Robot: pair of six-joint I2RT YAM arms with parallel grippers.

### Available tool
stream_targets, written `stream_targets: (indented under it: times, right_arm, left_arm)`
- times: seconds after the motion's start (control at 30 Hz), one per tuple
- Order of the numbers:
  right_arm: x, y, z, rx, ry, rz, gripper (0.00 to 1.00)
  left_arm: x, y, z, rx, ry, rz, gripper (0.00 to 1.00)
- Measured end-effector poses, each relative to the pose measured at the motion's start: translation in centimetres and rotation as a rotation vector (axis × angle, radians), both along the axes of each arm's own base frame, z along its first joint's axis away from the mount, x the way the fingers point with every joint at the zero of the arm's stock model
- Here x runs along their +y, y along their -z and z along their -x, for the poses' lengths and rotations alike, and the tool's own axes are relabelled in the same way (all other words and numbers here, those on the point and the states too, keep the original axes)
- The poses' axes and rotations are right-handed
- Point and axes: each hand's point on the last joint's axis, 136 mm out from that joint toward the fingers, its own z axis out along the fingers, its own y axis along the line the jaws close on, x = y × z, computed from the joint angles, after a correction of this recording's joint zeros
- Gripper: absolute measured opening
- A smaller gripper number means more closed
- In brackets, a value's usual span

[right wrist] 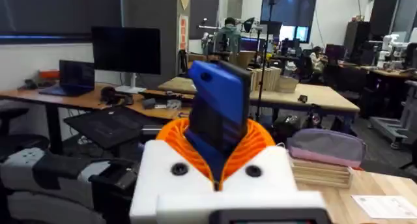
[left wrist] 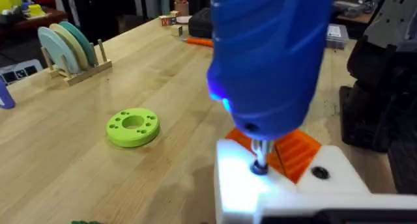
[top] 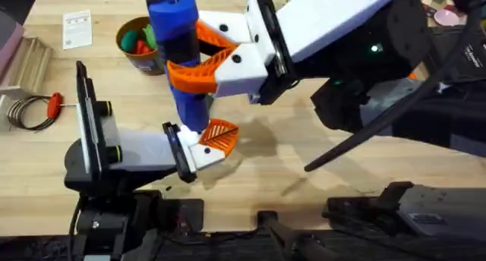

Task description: Pick up the gripper from the table and insert it into the empty holder that is missing its gripper. Then pick up a screw, insert it into the mounting hole, and use the screwdriver to tighten it. Finally, clean up the table by picking up the vegetable and placing it into the bucket.

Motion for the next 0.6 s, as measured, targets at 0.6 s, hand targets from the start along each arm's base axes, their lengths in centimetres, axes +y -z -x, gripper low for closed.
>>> stream_targets:
  times: [0.6]
  right_arm:
    - [0.14, 0.39, -0.04, -0.013, 0.003, 0.013, 0.023]
  left_arm:
    - [0.0, 0.01, 0.0, 0.0, 0.0, 0.0, 0.005]
